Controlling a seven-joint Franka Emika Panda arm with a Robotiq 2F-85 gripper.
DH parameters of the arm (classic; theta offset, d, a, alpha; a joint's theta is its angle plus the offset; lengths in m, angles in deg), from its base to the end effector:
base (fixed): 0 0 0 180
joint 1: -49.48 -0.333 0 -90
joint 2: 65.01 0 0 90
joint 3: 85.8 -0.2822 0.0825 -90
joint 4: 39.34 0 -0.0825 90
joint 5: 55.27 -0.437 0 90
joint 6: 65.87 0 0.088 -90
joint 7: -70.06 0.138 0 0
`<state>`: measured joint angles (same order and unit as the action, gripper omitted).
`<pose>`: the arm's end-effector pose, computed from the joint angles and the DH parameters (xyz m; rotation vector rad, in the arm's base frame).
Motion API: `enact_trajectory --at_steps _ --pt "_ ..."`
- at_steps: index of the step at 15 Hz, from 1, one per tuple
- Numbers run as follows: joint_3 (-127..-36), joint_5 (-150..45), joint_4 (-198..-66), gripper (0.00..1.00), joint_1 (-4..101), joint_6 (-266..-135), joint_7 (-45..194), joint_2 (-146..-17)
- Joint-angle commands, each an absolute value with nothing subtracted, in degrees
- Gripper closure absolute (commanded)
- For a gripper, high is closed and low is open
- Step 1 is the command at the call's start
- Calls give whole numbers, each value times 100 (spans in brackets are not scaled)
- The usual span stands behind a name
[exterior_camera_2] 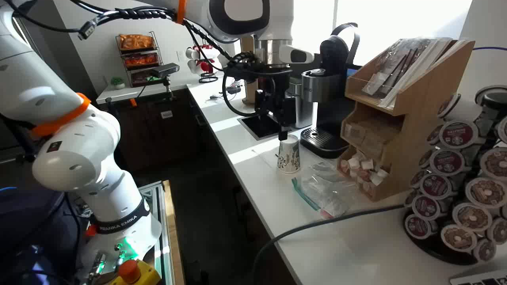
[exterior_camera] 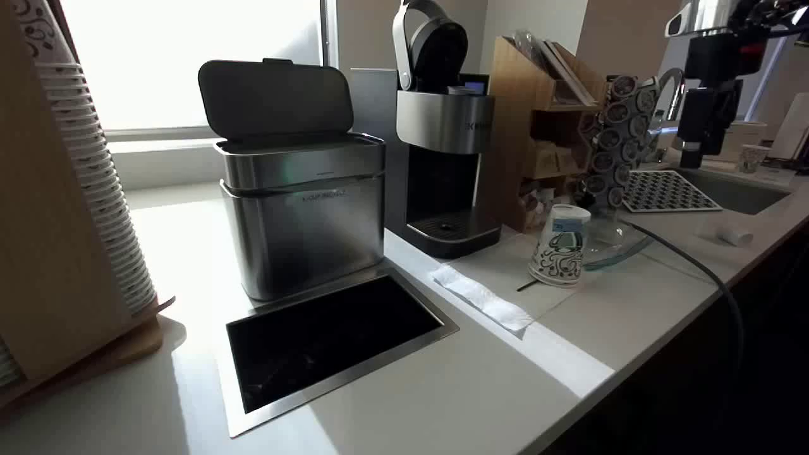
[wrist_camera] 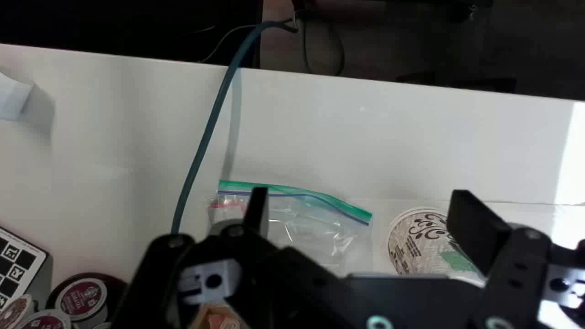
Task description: Remove the capsule from the coffee machine
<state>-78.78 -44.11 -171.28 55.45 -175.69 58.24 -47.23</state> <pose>0.4862 -0.1308 0.3789 3.0123 0.0905 -0.1584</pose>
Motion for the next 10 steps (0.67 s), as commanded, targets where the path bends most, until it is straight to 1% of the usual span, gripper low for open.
enact_trajectory --at_steps 1,6,10 --pt "-7867 -4410 -17119 0 5532 -17558 5826 -4723" --pt "-7867 -4410 -17119 0 5532 -17558 5827 -4723" --pt "-8073 -4755 -17099 0 5293 -18857 6145 -4839"
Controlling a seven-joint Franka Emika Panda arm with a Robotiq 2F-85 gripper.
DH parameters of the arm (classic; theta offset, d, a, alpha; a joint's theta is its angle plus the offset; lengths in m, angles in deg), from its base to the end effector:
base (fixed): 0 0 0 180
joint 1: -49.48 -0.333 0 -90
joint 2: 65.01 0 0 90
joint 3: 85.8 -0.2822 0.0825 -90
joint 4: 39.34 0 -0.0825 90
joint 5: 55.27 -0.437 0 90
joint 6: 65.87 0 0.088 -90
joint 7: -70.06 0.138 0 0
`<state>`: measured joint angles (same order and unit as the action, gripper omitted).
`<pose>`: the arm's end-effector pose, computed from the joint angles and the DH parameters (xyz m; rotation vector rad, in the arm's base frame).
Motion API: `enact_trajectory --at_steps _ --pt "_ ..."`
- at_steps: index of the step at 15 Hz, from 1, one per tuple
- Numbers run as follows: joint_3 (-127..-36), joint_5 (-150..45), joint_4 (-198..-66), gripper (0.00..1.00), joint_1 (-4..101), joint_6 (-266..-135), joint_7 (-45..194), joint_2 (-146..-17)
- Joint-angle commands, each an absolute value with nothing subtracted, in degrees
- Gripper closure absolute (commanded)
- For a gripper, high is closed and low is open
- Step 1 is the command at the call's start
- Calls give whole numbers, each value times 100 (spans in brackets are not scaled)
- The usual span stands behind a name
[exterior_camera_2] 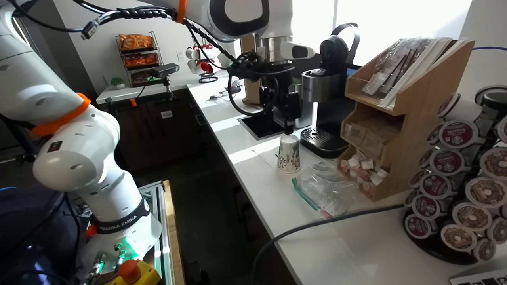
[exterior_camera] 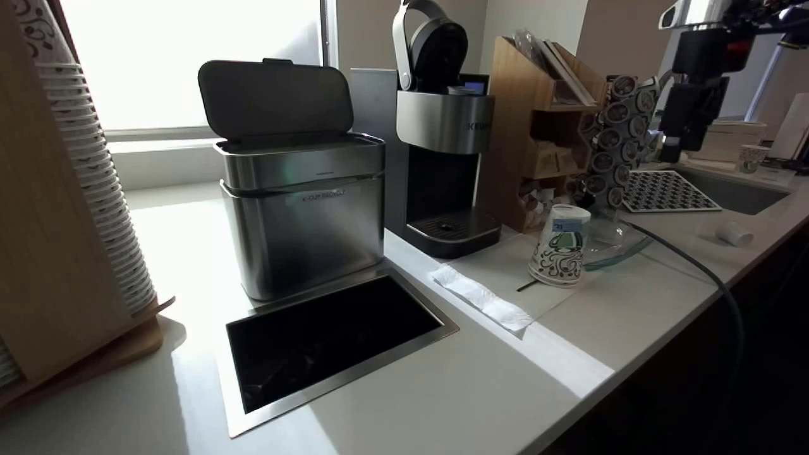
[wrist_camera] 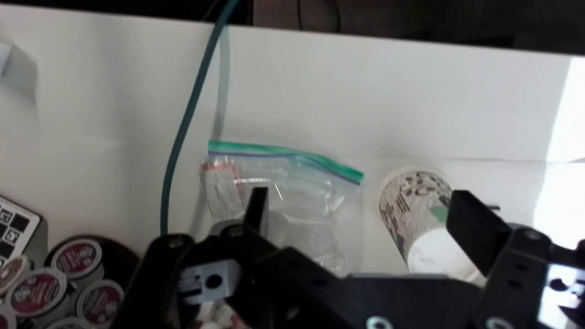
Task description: Remove the capsule from the coffee machine
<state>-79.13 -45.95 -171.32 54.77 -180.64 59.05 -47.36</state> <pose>0.5010 -0.1198 0.3843 3.0285 0.0856 -0.0233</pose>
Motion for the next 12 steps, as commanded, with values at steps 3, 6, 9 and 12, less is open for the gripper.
enact_trajectory --at_steps 3,6,9,12 --pt "-8315 -4853 -16997 0 5062 -20111 6223 -5043" --pt "-8485 -5123 -16737 0 4817 -21112 6191 -5374" --pt "-8584 -5378 -16338 0 4642 -21696 6074 -5724" --pt "-8655 -5556 -15931 0 4538 -21950 5948 -6028"
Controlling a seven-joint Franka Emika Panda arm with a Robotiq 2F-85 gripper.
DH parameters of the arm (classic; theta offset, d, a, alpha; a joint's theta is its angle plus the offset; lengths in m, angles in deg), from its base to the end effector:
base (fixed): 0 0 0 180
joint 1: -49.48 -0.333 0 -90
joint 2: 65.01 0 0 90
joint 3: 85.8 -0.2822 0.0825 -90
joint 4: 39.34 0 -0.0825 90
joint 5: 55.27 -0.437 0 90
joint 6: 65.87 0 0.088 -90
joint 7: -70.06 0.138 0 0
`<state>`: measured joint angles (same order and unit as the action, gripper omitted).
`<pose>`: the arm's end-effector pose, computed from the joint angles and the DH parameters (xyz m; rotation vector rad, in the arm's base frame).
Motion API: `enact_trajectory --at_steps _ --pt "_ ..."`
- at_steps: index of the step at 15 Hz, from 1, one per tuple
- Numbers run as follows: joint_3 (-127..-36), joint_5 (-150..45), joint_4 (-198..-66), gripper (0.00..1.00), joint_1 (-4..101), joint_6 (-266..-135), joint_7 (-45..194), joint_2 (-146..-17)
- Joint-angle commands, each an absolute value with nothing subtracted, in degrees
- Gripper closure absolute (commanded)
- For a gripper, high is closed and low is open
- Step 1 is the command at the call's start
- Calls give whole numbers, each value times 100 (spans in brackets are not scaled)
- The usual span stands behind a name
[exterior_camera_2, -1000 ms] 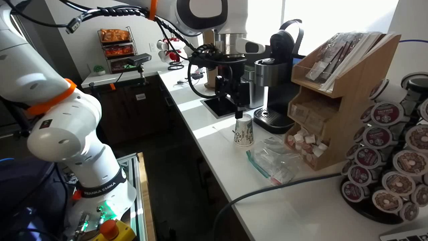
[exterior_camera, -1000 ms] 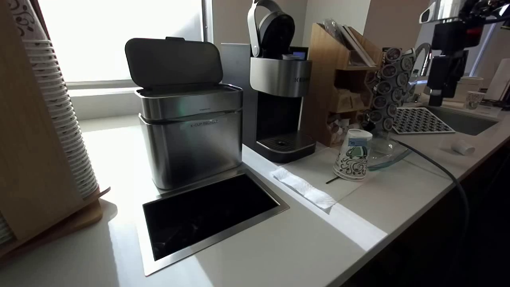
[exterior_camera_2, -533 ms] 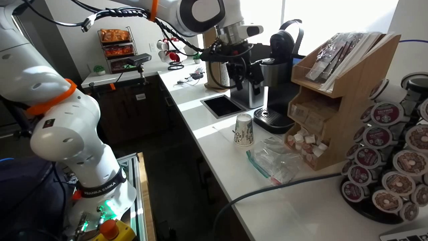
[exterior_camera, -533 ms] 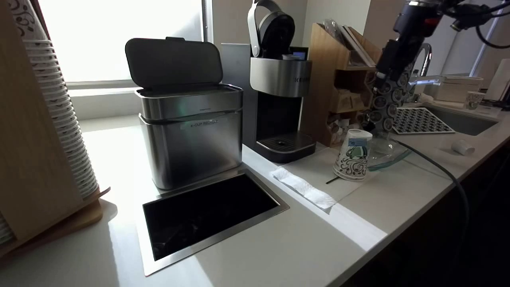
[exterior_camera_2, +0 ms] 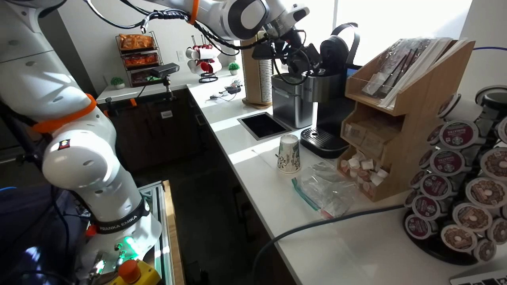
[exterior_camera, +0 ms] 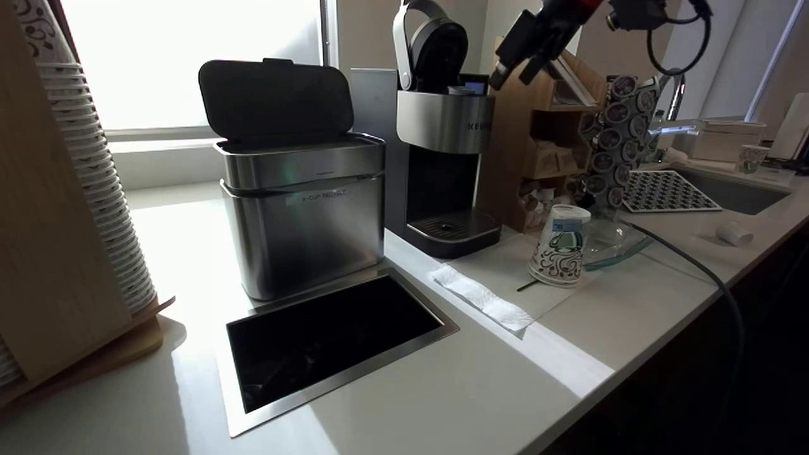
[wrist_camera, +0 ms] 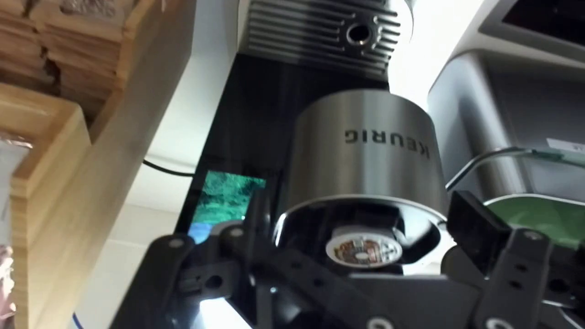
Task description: Remove the capsule from the coffee machine
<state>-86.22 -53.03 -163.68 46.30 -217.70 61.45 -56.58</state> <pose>0.6203 0.0396 0.4474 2.9145 0.3542 0.9487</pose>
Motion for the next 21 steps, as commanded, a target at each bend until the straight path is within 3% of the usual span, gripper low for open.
enact_trajectory --at_steps 1,21 --pt "-8671 -5583 -15805 0 4526 -21903 5907 -6130" --pt "-8712 -5692 -15795 0 4541 -22690 5699 -6519"
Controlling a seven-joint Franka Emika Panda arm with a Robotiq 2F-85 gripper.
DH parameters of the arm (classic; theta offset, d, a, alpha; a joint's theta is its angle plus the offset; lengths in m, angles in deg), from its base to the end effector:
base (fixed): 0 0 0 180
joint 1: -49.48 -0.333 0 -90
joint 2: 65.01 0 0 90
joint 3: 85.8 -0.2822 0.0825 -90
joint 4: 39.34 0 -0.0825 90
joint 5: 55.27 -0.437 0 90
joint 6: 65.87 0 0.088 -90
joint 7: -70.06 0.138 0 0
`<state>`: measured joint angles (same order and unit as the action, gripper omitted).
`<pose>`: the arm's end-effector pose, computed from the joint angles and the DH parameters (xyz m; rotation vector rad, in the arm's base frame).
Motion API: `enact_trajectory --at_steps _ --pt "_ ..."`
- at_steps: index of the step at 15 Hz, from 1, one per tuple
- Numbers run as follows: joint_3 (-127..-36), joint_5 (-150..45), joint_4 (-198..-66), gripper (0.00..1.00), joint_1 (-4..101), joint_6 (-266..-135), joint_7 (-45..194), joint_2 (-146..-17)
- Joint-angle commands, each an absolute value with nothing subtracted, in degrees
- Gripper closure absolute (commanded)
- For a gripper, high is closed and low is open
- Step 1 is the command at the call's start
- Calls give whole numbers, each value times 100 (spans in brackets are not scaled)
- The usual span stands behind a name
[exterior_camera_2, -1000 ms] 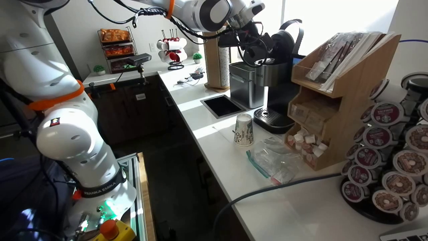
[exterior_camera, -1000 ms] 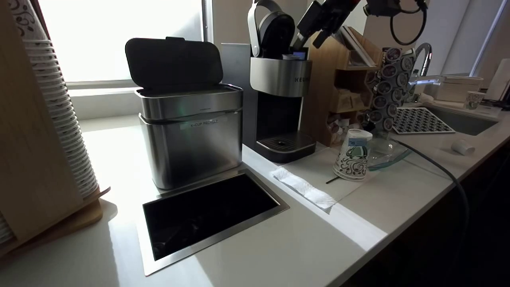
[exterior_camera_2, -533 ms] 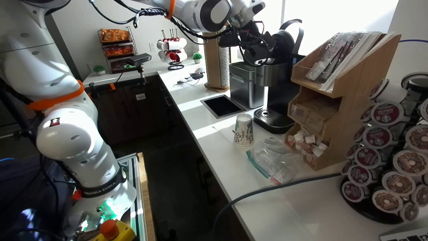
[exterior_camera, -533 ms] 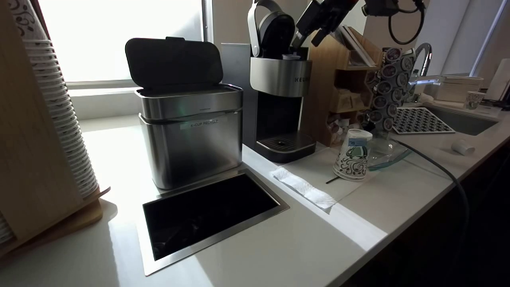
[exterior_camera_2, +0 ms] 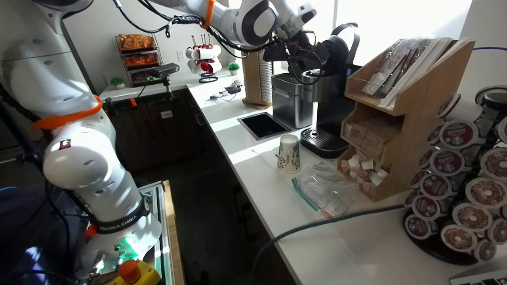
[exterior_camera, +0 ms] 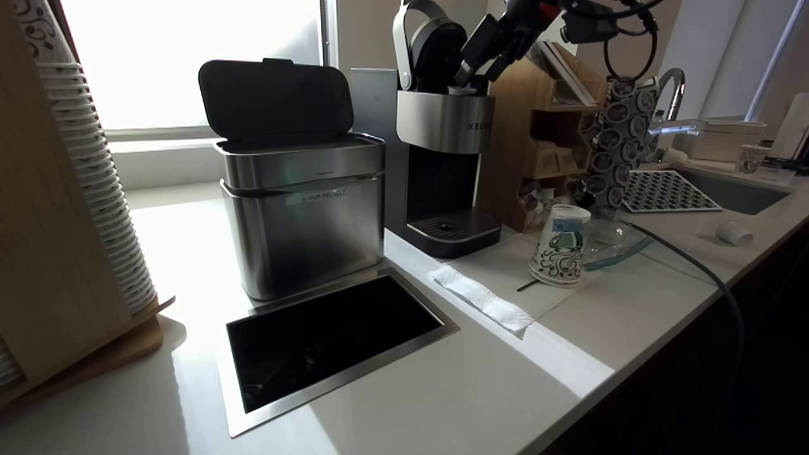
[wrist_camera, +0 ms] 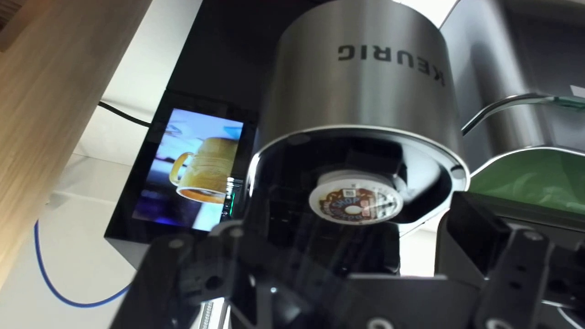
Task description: Remove the capsule from the coffee machine
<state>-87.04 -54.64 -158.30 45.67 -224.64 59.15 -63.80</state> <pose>0.6560 0.0584 0.4401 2.8724 0.4157 1.0837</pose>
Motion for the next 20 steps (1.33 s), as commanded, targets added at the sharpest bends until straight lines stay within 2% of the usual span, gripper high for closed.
enact_trajectory --at_steps 1,4,8,16,17,18,19,20 --pt "-8718 -5739 -15788 0 4539 -22733 5656 -6545" --pt "-8737 -5895 -15781 4 4545 -22823 5544 -6598" --pt "-8759 -6225 -15740 0 4546 -22901 5505 -6626" --pt "-8802 -6457 -15655 2 4546 -22959 5426 -6757" --pt "-8810 -6476 -15648 9 4549 -22963 5409 -6768" --pt "-8818 -6490 -15635 26 4550 -22971 5403 -6780" --pt "-8826 -6515 -15617 28 4553 -22983 5381 -6791" --pt "-8833 -6537 -15600 35 4556 -22998 5370 -6797"
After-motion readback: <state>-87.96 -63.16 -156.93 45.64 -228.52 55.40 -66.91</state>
